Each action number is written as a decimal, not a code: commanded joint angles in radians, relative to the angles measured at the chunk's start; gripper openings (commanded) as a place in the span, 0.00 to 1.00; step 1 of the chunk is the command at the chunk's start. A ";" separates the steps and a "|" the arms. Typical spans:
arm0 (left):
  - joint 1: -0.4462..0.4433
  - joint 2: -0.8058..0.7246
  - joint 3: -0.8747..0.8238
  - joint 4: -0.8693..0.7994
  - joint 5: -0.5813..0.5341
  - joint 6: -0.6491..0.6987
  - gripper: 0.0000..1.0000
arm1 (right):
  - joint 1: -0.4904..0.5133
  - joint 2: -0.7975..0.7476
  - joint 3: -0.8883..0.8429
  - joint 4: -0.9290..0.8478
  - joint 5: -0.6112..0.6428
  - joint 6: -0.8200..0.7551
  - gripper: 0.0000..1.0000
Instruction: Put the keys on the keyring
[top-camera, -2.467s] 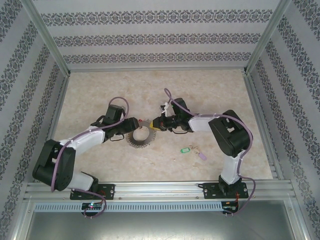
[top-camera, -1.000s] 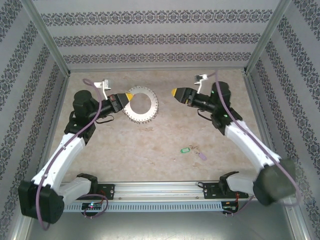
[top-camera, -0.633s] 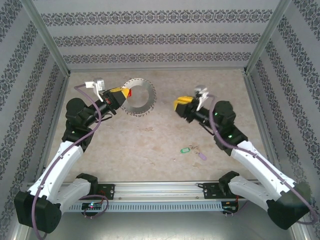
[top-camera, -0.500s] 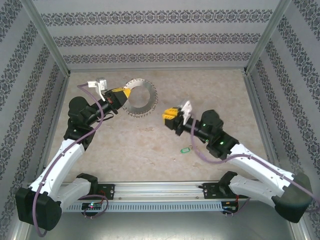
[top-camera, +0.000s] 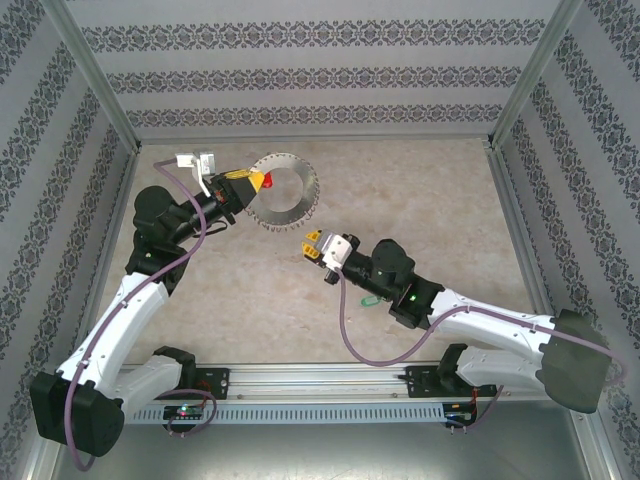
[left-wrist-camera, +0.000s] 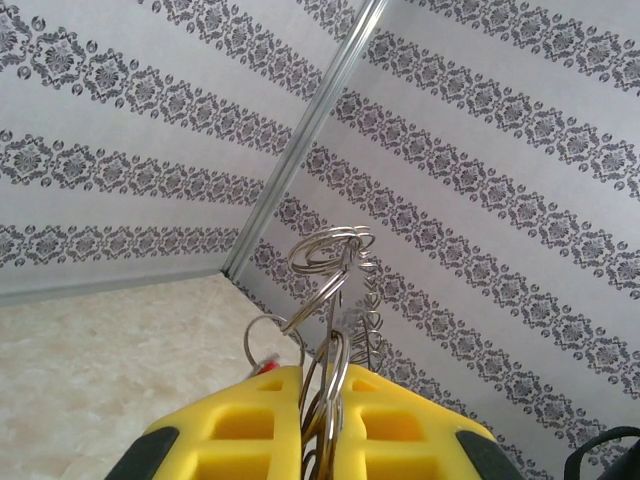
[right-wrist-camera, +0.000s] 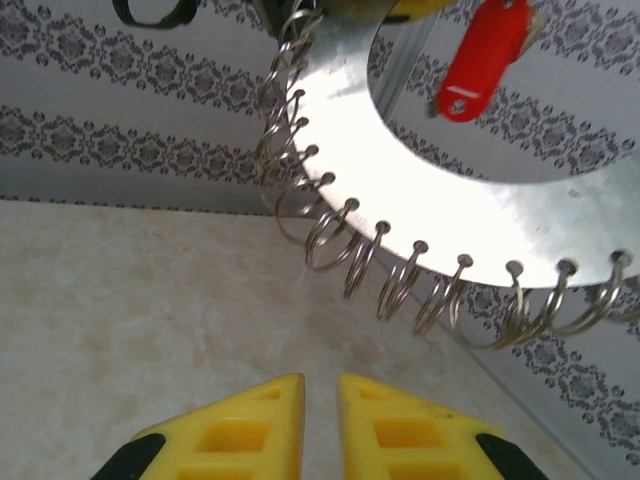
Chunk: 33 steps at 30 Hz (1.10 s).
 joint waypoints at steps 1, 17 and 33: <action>-0.012 -0.017 0.044 0.024 0.028 0.023 0.00 | 0.012 0.013 -0.007 0.115 -0.008 -0.017 0.18; -0.023 -0.016 0.050 0.009 0.024 0.022 0.00 | 0.016 0.075 0.028 0.153 0.066 -0.038 0.21; -0.026 -0.018 0.046 -0.004 0.017 0.029 0.00 | 0.016 0.093 0.052 0.200 0.084 -0.029 0.20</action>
